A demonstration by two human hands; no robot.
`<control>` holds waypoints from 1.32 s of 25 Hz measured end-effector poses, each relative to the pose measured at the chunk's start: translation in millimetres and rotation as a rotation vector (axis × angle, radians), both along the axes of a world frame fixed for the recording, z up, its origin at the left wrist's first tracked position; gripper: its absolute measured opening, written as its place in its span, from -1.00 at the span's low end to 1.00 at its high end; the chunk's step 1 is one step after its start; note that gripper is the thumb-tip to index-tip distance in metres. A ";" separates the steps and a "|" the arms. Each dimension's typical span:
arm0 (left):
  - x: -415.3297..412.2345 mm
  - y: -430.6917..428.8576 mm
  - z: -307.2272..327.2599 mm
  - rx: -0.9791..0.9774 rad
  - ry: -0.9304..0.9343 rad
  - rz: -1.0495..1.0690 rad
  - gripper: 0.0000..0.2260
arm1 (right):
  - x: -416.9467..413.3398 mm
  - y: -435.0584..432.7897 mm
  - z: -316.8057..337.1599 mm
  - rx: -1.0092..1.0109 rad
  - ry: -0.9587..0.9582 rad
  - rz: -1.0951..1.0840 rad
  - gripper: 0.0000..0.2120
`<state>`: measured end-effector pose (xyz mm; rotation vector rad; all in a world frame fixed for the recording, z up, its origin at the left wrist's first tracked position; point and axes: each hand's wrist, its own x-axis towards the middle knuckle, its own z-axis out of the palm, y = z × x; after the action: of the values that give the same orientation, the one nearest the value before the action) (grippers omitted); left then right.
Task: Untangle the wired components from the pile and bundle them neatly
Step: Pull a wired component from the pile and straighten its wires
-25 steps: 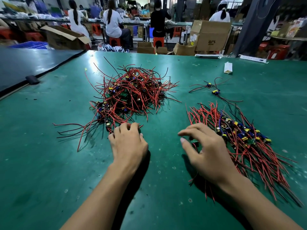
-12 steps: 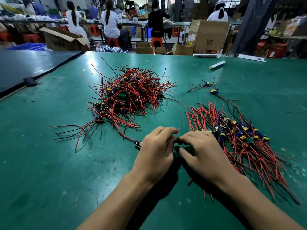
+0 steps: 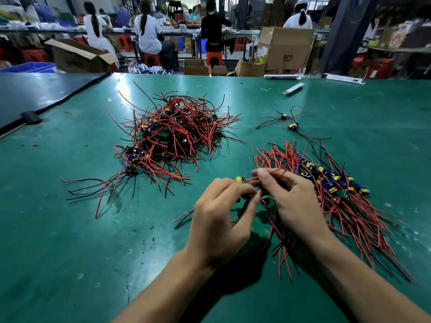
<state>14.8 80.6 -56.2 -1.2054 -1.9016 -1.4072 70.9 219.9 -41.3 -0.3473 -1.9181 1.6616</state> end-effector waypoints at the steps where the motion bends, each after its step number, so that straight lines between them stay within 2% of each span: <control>1: -2.0 -0.8 -1.7 -0.038 -0.078 -0.009 -0.98 | -1.0 2.2 3.0 -0.174 0.013 0.003 -0.87; 4: -5.1 0.1 -6.6 -0.236 -0.276 -0.031 -0.95 | -4.4 3.2 11.0 -0.586 0.077 0.075 -0.76; 5: -5.0 1.7 -6.7 -0.254 -0.361 -0.036 -0.92 | -5.1 3.3 12.6 -0.671 0.074 0.110 -0.76; 6: -5.8 3.9 -4.8 -0.193 -0.503 -0.059 -0.89 | -4.7 3.7 13.5 -0.731 0.055 0.156 -0.77; 8: -6.7 7.8 4.6 0.101 -0.935 -0.217 -0.89 | -2.2 4.2 14.9 -0.748 -0.015 0.258 -0.79; 10: -8.8 6.3 13.7 0.308 -1.291 -0.395 -0.76 | 0.5 3.7 13.9 -0.663 -0.082 0.331 -0.82; 12: -11.2 2.0 18.8 0.297 -1.472 -0.490 -0.65 | 2.1 2.1 12.2 -0.613 -0.094 0.356 -0.85; 13: -11.8 -0.4 20.4 0.274 -1.521 -0.545 -0.66 | 1.7 2.6 10.6 -0.614 -0.087 0.357 -0.87; 16: -13.3 -3.1 17.6 0.259 -1.511 -0.653 -0.83 | 0.1 6.3 7.1 -0.599 -0.075 0.350 -0.89; 20: -13.7 -0.3 6.8 0.118 -1.320 -0.456 -0.79 | 2.0 5.2 2.8 -0.307 -0.153 0.313 -0.74; 23: -11.7 0.3 3.1 0.081 -1.192 -0.354 -0.88 | 4.2 3.0 1.0 -0.075 -0.156 0.234 -0.83; 25: -11.3 0.9 1.7 0.051 -1.153 -0.338 -0.89 | 4.2 3.1 0.3 0.008 -0.149 0.155 -0.92; 27: -12.6 1.4 2.2 0.031 -1.174 -0.355 -0.88 | 3.8 2.9 -1.6 -0.019 -0.152 0.106 -0.85; 31: -13.2 1.2 1.1 -0.040 -1.186 -0.372 -0.90 | 2.4 1.5 -2.8 -0.217 -0.198 0.109 -0.74; 33: -12.6 2.3 -0.8 -0.051 -1.138 -0.344 -0.93 | 2.4 -0.1 -4.2 -0.183 -0.206 0.150 -0.76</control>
<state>2.2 82.9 -57.0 -0.7940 -2.4673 -2.6152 73.3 219.8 -45.5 -0.4725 -1.9846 1.9735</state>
